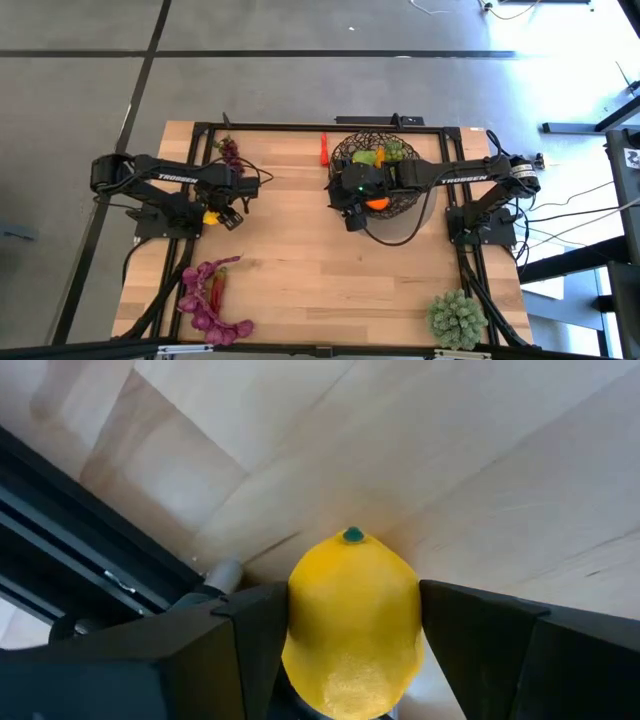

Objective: Build produce basket
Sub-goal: Put the lemon into the black wire basket

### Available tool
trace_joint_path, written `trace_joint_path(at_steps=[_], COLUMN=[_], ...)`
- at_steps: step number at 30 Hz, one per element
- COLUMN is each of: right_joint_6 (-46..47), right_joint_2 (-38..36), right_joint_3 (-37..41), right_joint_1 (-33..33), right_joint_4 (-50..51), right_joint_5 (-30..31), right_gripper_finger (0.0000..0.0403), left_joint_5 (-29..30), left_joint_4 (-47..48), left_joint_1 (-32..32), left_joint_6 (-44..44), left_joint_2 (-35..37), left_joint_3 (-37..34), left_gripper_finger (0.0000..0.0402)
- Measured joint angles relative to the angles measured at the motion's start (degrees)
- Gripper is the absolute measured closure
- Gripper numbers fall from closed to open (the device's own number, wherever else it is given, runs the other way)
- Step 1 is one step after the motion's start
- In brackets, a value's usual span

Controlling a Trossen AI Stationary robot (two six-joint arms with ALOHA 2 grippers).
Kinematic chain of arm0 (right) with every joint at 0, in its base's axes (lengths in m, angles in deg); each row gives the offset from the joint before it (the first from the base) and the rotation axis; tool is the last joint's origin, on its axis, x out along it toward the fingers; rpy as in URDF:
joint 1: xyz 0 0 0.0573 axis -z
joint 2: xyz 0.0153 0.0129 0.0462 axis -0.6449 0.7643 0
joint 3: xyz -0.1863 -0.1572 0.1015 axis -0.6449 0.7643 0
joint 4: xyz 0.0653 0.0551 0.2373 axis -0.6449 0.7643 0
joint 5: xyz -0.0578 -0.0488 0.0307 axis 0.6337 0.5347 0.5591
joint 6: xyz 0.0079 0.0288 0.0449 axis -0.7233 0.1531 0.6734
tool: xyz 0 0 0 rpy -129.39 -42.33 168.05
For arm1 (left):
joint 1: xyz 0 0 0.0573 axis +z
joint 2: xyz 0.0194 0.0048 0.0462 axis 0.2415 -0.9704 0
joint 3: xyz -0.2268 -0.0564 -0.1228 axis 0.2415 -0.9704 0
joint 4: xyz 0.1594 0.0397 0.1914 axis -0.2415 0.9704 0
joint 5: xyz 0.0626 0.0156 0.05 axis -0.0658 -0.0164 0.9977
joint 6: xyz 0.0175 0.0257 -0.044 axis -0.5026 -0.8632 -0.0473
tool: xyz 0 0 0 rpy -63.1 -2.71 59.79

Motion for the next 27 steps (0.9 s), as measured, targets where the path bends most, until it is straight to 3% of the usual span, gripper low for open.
trace_joint_path(at_steps=[5, 13, 19, 27], right_joint_6=[0.0, 0.0, -0.6, 2.5], right_joint_2=[0.0, 0.0, -0.1, -1.2], right_joint_3=[0.0, 0.0, 0.0, -4.0], right_joint_1=[0.0, 0.0, 0.0, 0.0], right_joint_4=[0.0, 0.0, 0.0, 5.0], right_joint_5=[0.0, 0.0, 0.0, 0.5], right_gripper_finger=[0.0188, 0.0188, 0.0188, 0.0188], left_joint_5=[0.2, 0.0, -1.6, -1.6], left_joint_4=[0.0, 0.0, -0.6, -4.0], left_joint_1=[0.0, 0.0, 0.0, 0.0], left_joint_6=[2.1, 2.5, 2.6, 0.3], left_joint_2=[0.0, 0.0, -0.1, -0.1], left_joint_3=[0.0, 0.0, 0.5, 9.3], left_gripper_finger=[0.0202, 0.0263, 0.0274, 0.0276])
